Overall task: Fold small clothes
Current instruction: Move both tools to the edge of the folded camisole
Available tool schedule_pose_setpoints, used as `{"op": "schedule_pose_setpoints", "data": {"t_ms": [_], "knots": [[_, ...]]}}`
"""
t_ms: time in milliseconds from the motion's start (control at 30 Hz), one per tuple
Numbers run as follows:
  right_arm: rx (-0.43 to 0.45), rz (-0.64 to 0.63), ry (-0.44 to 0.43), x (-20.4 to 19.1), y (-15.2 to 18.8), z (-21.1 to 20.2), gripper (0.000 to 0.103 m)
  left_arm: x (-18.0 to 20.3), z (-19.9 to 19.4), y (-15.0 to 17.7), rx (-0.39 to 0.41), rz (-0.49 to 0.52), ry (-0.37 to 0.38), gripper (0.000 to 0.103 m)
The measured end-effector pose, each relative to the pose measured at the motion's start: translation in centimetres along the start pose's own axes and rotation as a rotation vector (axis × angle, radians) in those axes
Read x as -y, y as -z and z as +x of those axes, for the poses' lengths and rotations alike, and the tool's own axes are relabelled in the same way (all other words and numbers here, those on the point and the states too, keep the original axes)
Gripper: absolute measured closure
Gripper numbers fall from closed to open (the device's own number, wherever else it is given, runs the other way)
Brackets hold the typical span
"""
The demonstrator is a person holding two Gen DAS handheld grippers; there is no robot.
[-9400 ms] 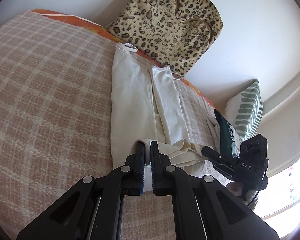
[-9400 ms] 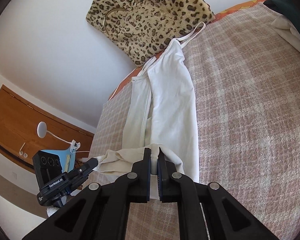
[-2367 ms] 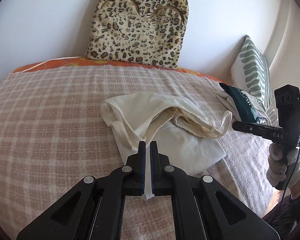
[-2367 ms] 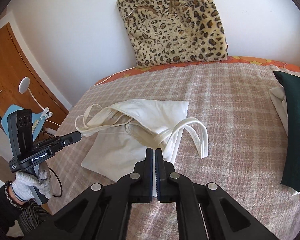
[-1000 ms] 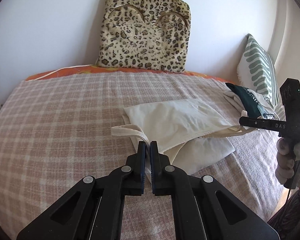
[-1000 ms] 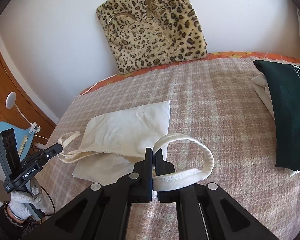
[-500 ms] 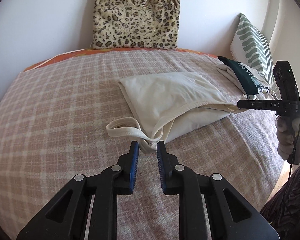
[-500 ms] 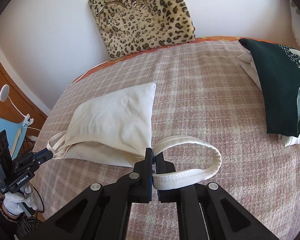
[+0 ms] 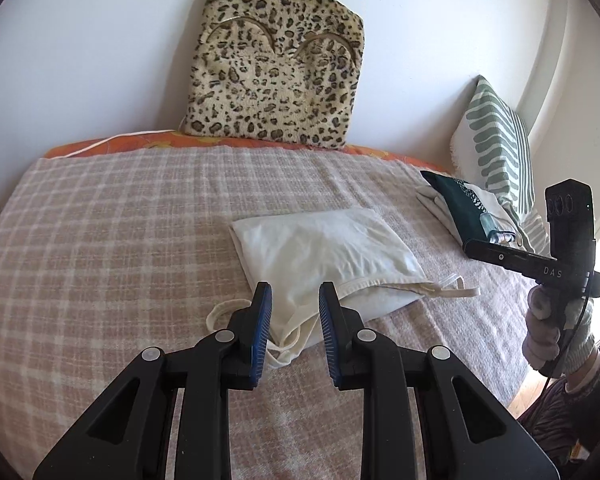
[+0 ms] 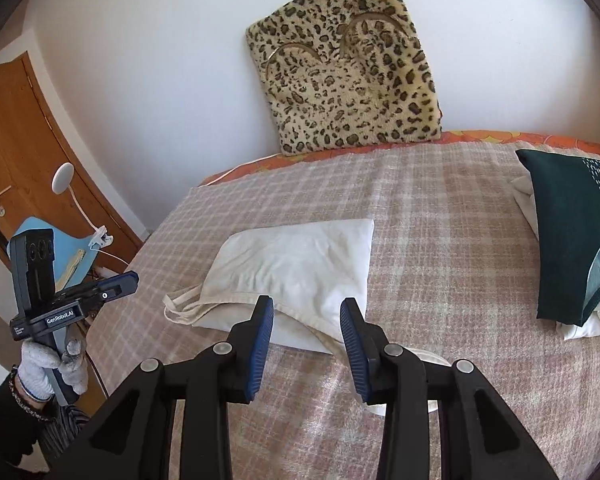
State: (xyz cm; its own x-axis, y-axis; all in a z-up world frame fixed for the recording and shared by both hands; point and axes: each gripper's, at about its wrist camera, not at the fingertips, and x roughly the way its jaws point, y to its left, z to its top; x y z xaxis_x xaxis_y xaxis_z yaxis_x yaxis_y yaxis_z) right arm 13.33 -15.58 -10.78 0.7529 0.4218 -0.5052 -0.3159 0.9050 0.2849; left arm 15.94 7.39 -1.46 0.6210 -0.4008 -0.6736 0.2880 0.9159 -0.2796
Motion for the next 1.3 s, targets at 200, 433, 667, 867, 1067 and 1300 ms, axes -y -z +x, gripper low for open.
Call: {"op": "schedule_pose_setpoints", "data": {"t_ms": [200,433,667,867,1067,1300], "knots": [[-0.01,-0.041,-0.004,-1.7,-1.8,5.0,0.069,1.4,5.7,-2.4,-0.035,0.015,-0.029,0.08],[-0.122,-0.083,0.072,-0.9,-0.9,9.4,0.07,1.2,10.8,-1.9,-0.131,0.04,-0.045,0.08],[-0.201,-0.187,0.091,0.2,1.6,8.3,0.075,1.6,8.5,2.0,-0.146,0.189,-0.087,0.067],[-0.135,-0.092,0.041,2.4,0.2,5.6,0.069,0.7,6.1,3.2,-0.2,0.136,-0.02,0.06],[-0.057,0.016,-0.003,3.2,-2.8,6.2,0.069,1.1,3.4,1.2,-0.089,0.102,-0.026,0.06],[-0.066,0.035,0.005,2.3,-4.7,9.2,0.035,-1.0,3.7,-0.4,-0.065,-0.062,-0.077,0.042]]}}
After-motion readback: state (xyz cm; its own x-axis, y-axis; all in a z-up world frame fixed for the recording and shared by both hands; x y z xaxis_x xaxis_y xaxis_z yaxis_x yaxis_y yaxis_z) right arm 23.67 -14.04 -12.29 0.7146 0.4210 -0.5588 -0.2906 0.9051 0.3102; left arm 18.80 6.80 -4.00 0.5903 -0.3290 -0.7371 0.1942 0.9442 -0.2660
